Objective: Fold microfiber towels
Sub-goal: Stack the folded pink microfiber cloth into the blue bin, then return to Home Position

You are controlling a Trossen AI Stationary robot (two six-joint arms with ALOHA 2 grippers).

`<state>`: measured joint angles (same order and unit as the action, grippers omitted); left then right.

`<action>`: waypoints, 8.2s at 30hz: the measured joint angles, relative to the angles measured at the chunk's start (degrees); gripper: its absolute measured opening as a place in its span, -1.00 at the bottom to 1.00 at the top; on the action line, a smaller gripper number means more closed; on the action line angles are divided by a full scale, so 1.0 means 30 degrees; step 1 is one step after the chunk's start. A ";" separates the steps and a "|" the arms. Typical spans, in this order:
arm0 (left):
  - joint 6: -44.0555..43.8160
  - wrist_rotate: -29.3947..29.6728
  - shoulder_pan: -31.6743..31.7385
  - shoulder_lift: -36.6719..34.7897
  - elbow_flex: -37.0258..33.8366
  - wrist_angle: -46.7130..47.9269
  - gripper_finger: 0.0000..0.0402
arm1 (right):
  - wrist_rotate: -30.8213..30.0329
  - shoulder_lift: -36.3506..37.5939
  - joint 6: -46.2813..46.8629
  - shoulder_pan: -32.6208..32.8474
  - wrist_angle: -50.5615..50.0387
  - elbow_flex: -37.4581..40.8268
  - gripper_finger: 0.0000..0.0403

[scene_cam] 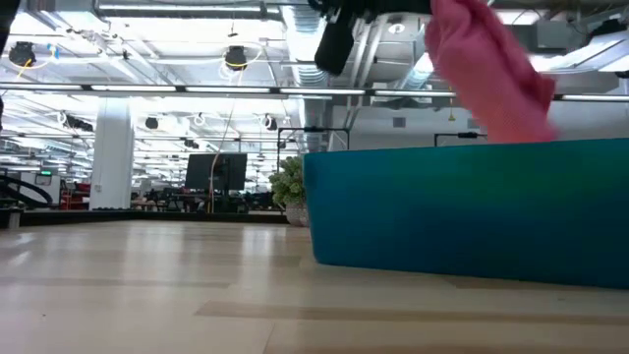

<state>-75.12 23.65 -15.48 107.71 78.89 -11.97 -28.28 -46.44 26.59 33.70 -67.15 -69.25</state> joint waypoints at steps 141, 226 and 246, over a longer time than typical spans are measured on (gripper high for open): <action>1.7333 -0.5802 1.0020 -3.5945 -2.2762 0.9220 0.26 | 0.0183 1.5412 -0.7358 -0.1148 1.7795 1.6819 -0.86; 1.6322 -0.5875 0.9402 -3.5041 -2.4888 0.7170 0.26 | 0.0911 1.5238 -0.4842 -0.1162 2.3723 2.2972 -0.86; 1.6322 -0.5875 0.9404 -3.5034 -2.4895 0.7170 0.26 | 0.0912 1.5238 -0.4839 -0.1161 2.3722 2.2979 -0.86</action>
<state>-26.15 6.02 12.73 2.61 4.21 9.54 -25.54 -0.73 12.07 30.22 4.02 -0.32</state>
